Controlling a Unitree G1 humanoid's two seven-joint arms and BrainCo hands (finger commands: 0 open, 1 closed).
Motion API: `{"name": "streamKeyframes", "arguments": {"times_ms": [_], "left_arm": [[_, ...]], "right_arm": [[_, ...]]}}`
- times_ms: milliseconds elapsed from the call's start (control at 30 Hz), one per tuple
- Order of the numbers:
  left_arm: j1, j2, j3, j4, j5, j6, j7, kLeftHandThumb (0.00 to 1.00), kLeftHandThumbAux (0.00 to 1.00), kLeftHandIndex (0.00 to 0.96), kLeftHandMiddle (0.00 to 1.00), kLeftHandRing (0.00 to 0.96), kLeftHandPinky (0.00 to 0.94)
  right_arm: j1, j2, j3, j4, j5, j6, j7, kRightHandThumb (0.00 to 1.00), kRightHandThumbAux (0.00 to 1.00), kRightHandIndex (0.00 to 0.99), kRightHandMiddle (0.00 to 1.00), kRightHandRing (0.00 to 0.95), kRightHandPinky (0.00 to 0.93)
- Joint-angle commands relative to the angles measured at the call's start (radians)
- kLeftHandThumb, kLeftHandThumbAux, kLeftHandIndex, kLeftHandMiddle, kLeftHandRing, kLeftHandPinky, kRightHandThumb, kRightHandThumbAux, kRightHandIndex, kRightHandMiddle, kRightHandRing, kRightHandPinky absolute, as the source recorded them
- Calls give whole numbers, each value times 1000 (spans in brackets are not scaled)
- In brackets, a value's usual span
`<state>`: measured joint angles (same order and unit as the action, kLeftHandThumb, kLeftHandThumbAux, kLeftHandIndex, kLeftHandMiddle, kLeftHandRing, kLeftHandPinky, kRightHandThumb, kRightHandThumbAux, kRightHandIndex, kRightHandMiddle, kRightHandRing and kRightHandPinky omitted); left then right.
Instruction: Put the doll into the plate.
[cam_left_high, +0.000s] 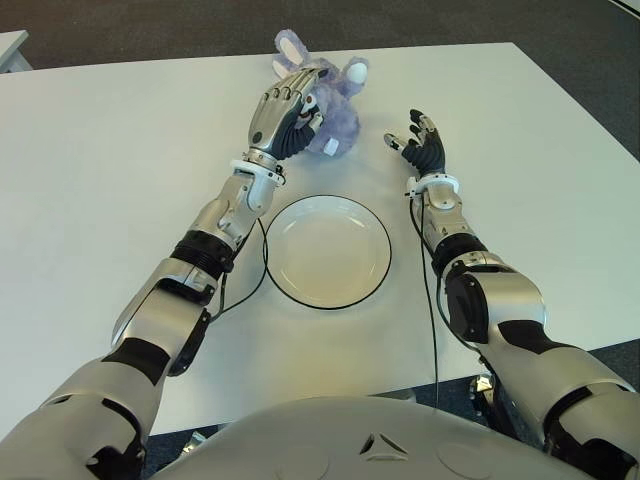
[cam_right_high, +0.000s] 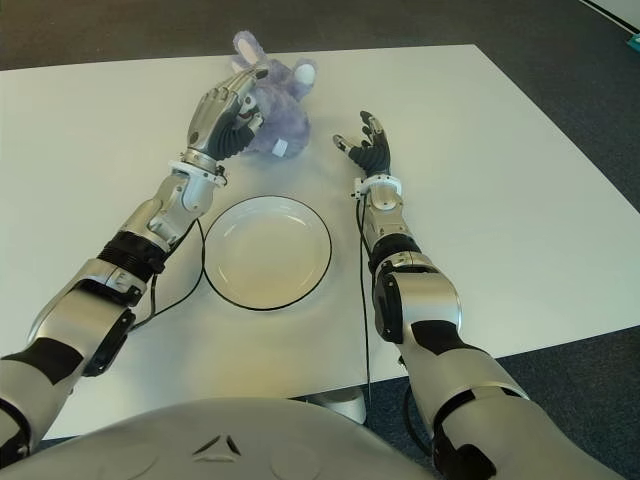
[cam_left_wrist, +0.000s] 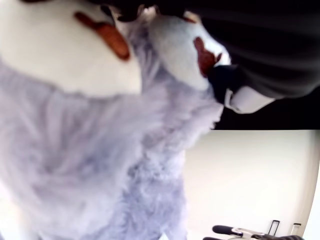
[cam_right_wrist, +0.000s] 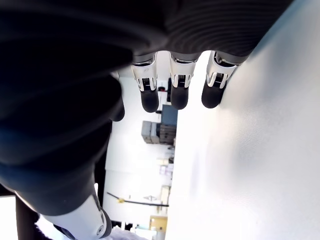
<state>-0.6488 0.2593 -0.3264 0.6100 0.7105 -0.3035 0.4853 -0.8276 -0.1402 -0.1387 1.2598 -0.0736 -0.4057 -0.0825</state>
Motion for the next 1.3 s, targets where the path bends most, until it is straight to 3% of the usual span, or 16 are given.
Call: {"name": "streamKeyframes", "arguments": {"times_ms": [33,500,767,800,833,900,933,1000,1300], "left_arm": [[3,14,-9,-9,7,24,-30,776,402,153,186,232,314],[-5,23,-18,-10,9,53,-54,830,412,203,221,271,330],[-3,26,-13,-16,-6,65,-85,823,430,265,303,338,380],[-3,26,-12,-16,-9,66,-89,756,619,381,345,366,385],[-3,26,-10,-16,-13,67,-95,739,666,410,355,374,386],[-3,26,-8,-17,-20,71,-108,736,678,422,378,390,395],[-2,26,-7,-18,-24,73,-114,822,662,451,427,434,425],[-1,25,-5,-21,-32,77,-126,849,656,461,447,478,454],[1,20,6,-31,-59,108,-169,852,657,423,485,581,548]], "right_arm": [[98,38,2,66,1,79,18,255,829,94,23,0,33],[99,41,0,65,3,71,14,267,836,111,37,8,42],[98,43,1,64,2,70,8,283,838,117,34,2,35],[98,43,1,64,2,70,8,285,838,119,33,0,34],[98,42,1,64,2,70,8,285,838,120,32,0,34],[98,42,1,64,2,71,7,287,839,121,32,0,35],[98,42,1,64,2,71,7,288,840,124,33,0,35],[98,42,1,64,2,71,7,288,841,125,34,0,35],[97,43,-2,63,6,72,8,270,841,118,36,2,37]]}}
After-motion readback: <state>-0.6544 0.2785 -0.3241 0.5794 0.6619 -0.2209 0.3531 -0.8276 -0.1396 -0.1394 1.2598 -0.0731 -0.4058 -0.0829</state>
